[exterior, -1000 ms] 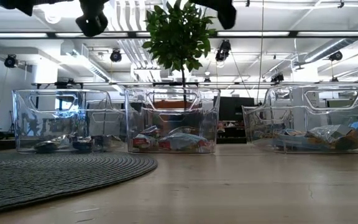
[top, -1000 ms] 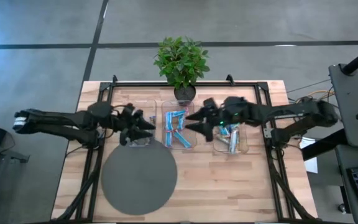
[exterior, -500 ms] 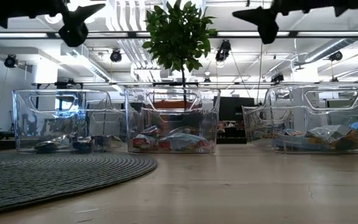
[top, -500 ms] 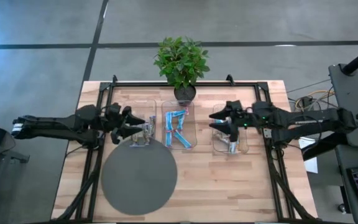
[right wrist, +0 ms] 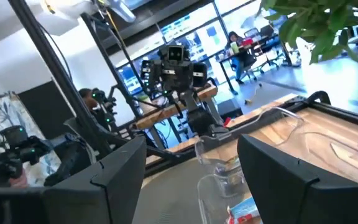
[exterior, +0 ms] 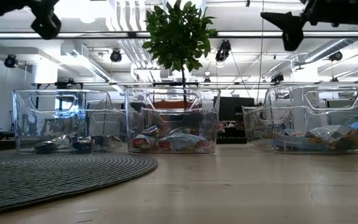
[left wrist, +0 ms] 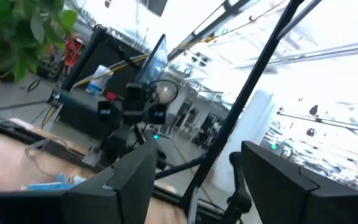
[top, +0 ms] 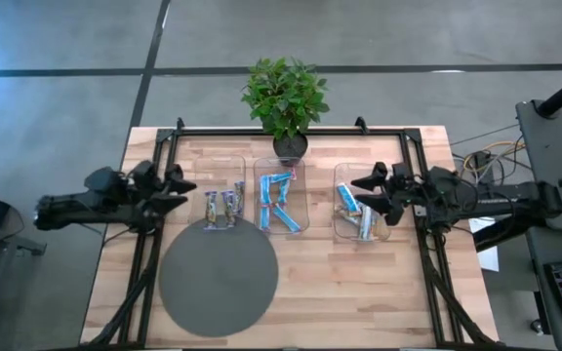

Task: Pick and place Granola Bars by type
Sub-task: Return to Home Position

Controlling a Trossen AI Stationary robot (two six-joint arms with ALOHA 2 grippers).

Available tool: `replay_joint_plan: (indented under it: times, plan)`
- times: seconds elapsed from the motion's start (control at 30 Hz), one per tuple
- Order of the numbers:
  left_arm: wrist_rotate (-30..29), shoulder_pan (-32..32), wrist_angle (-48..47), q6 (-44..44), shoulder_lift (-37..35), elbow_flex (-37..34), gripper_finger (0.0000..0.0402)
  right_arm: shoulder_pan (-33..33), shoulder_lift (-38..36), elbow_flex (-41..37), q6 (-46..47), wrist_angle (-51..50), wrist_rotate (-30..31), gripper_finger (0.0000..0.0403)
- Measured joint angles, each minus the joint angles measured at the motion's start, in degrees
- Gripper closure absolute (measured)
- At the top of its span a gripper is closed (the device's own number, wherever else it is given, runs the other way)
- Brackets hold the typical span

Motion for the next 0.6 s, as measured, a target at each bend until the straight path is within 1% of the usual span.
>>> replay_joint_plan:
  times: [0.1, 0.2, 0.37, 0.5, 0.6]
  plan:
    - [0.0, 0.0, -3.3, 0.3, -3.4, -0.2, 0.0186, 0.0, -2.8, -3.0, -0.2, 2.1, 0.1, 0.0158]
    - [0.0, 0.0, -3.5, 1.6, -6.6, -0.1, 0.0186, 0.0, -4.9, -6.5, -1.5, 7.0, 0.1, 0.0161]
    - [-0.1, 0.0, -3.6, 3.4, -10.3, -0.5, 0.0186, 0.0, -5.8, -13.2, -4.4, 21.0, 1.6, 0.0162]
    - [-0.1, 0.0, -2.8, 3.5, -11.0, -1.8, 0.0186, 0.0, -5.8, -18.3, -5.5, 30.3, 1.6, 0.0159]
    - [-0.2, 0.0, 0.2, 3.3, -10.6, -4.7, 0.0186, 0.0, -5.7, -18.4, -5.7, 29.1, 2.5, 0.0158]
